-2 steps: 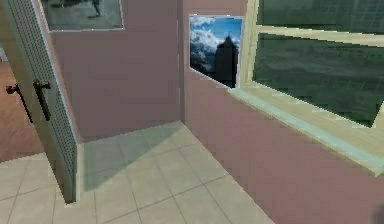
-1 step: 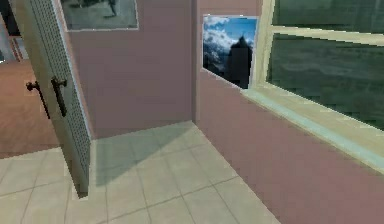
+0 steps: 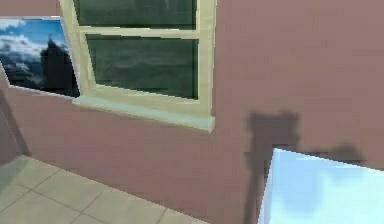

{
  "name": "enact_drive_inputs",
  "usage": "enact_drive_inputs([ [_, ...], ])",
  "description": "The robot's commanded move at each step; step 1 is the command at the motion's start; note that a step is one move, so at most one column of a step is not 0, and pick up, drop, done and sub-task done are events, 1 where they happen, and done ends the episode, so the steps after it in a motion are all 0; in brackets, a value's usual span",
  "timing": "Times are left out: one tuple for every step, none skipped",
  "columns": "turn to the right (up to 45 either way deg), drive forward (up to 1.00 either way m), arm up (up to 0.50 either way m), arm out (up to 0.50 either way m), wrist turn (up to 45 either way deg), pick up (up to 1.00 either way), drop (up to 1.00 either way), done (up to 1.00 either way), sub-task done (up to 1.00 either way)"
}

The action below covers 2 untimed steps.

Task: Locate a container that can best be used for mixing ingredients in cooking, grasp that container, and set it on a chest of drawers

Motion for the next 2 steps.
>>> enact_drive_inputs([
  [45.0, 0.00, 0.00, 0.00, 0.0, 0.00, 0.00, 0.00, 0.00],
  [-45.0, 0.00, 0.00, 0.00, 0.0, 0.00, 0.00, 0.00, 0.00],
])
